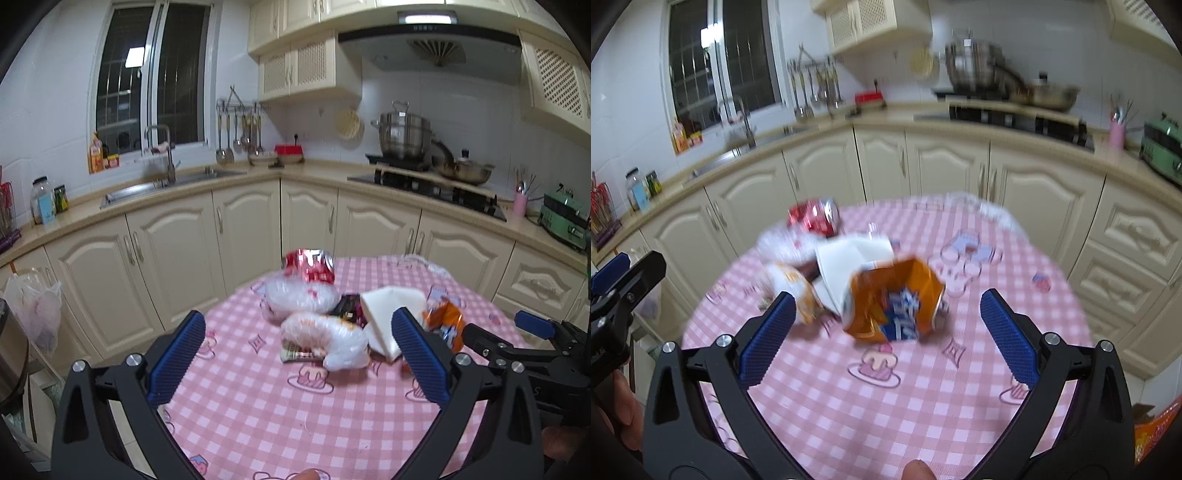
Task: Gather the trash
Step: 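Grasp the crushed orange can with the right gripper while the left gripper grasps the white plastic bag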
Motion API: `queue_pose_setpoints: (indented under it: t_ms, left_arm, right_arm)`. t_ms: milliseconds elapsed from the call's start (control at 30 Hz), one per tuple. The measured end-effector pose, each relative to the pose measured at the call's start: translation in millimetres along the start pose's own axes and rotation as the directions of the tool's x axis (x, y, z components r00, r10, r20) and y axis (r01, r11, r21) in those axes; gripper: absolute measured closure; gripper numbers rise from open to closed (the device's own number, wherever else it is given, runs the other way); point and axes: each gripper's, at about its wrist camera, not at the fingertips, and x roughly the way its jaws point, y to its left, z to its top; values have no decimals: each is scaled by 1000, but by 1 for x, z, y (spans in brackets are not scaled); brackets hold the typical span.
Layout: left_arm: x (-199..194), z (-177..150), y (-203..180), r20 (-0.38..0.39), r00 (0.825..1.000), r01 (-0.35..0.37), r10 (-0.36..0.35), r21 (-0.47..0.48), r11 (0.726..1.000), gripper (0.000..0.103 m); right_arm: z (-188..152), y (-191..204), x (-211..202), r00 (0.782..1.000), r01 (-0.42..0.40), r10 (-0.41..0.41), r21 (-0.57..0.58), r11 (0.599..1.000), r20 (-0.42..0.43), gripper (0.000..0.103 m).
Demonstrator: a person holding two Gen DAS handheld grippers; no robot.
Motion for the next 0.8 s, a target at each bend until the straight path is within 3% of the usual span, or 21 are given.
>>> queue_pose_setpoints:
  t_ms: [233, 367, 433, 500, 567, 700, 800]
  left_arm:
    - [51, -20, -1, -92, 996, 7, -5, 15, 1000, 4]
    - [71, -24, -3, -141, 990, 21, -19, 12, 1000, 4]
    - [82, -23, -6, -157, 987, 31, -30, 8, 999, 4]
    - [90, -22, -11, -166, 986, 38, -35, 14, 999, 4]
    - [99, -20, -17, -173, 984, 42, -37, 25, 999, 4]
    - [121, -22, -31, -202, 979, 52, -40, 58, 997, 4]
    - [142, -24, -32, -236, 971, 44, -36, 27, 999, 4]
  right_arm:
    - [0, -3, 53, 994, -27, 28, 16, 1000, -101, 5]
    - [3, -7, 80, 990, -3, 7, 28, 1000, -141, 5]
    - [5, -11, 89, 989, 2, 3, 36, 999, -149, 5]
    - [6, -17, 94, 987, -41, 51, 67, 997, -150, 5]
    - [7, -21, 96, 987, -53, 64, 73, 996, -149, 13]
    - [5, -28, 95, 986, -80, 93, 93, 992, -137, 14]
    - [5, -42, 90, 986, -92, 108, 123, 988, -128, 14]
